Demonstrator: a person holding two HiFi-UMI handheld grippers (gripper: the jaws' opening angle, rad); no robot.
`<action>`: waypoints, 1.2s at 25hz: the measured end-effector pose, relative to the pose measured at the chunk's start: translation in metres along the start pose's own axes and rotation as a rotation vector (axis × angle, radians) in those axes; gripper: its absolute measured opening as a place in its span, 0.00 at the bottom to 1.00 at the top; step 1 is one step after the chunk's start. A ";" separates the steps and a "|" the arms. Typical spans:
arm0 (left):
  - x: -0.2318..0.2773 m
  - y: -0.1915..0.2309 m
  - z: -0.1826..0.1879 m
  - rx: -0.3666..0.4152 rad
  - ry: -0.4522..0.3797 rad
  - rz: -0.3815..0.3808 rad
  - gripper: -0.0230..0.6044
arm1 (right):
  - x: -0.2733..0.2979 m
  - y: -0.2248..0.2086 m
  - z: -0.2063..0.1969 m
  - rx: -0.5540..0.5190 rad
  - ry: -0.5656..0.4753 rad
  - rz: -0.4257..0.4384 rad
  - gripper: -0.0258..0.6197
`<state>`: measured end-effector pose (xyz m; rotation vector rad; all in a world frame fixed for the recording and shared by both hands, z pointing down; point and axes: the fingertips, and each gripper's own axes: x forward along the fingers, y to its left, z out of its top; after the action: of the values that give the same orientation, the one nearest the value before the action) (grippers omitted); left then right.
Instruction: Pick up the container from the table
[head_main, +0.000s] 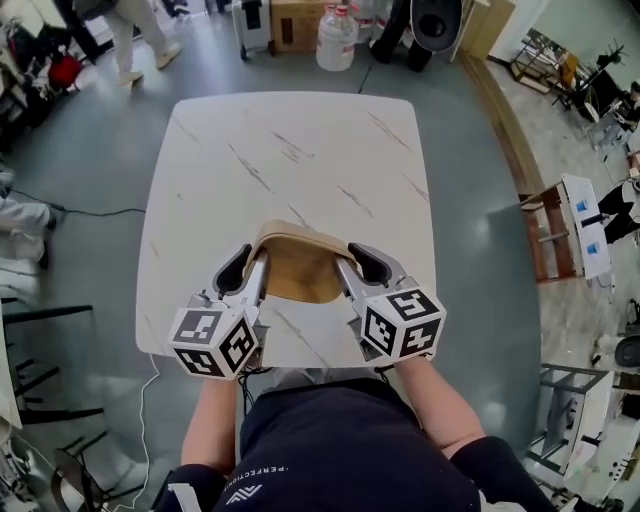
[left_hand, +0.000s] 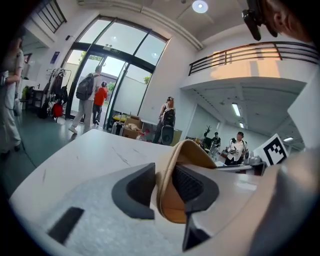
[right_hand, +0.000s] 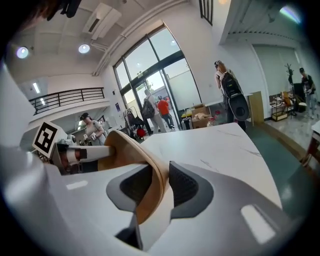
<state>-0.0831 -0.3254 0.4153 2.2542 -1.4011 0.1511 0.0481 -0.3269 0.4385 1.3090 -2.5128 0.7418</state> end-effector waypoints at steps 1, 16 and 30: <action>-0.004 -0.002 0.005 0.006 -0.014 -0.003 0.18 | -0.002 0.003 0.007 -0.015 -0.018 0.002 0.17; -0.083 -0.017 0.099 0.109 -0.271 0.011 0.17 | -0.037 0.078 0.108 -0.151 -0.269 0.106 0.16; -0.115 -0.020 0.114 0.122 -0.361 0.038 0.15 | -0.054 0.106 0.128 -0.208 -0.337 0.138 0.14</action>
<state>-0.1371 -0.2755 0.2694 2.4439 -1.6561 -0.1723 -0.0009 -0.3049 0.2720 1.2885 -2.8730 0.2883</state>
